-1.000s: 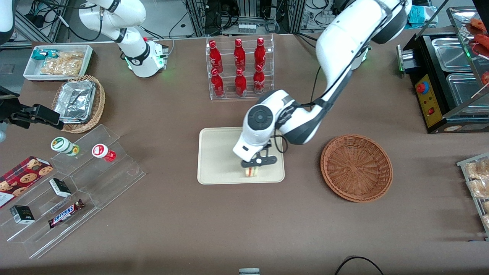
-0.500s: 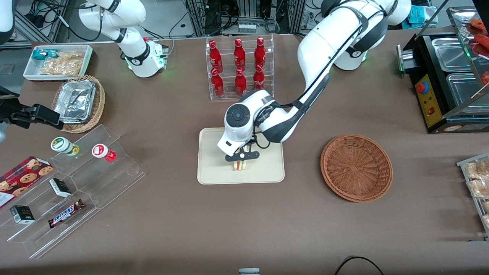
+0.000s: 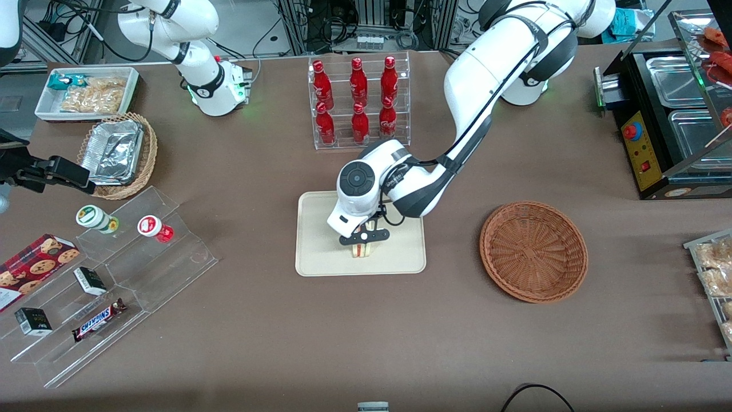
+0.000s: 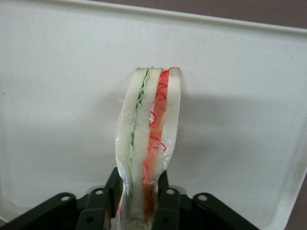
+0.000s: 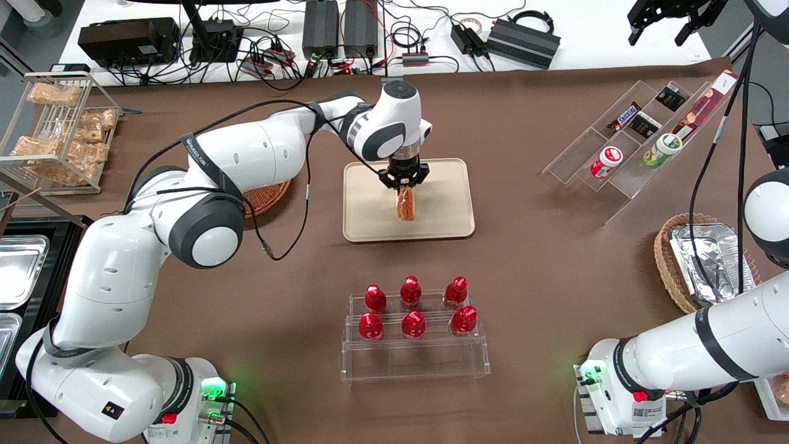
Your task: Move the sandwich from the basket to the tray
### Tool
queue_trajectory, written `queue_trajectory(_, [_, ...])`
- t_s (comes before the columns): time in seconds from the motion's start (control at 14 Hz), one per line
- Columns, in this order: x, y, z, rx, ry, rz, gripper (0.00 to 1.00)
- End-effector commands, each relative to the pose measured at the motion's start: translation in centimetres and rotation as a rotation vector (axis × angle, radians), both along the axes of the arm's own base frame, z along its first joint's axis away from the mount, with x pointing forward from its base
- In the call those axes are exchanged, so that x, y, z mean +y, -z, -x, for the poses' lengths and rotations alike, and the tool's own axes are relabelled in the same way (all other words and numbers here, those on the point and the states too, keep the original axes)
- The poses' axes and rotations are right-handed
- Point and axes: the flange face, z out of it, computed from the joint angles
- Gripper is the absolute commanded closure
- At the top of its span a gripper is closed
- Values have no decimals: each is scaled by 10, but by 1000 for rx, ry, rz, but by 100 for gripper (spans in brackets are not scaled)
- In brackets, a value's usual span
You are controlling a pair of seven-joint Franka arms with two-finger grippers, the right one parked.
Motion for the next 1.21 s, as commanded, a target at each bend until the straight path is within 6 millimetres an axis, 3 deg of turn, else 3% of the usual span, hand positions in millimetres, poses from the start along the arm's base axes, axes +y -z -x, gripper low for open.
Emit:
queue_trajectory(0.0, [-2,-38,-6,-44,-18,-4,0])
queue_trajectory(0.14, [4,-75,-4,-52,-16,-31,0])
queue_trajectory(0.36, [33,-131,-13,-87,-100,-81,0])
queue_trajectory(0.5, [68,-145,-19,-43,-132,-147,0])
queue_trajectory(0.71, [127,-143,-33,-14,-112,-185,0])
queue_trajectory(0.86, [182,-144,-43,12,-70,-208,0])
queue_trajectory(1.14, [276,-165,-36,77,-43,-180,0])
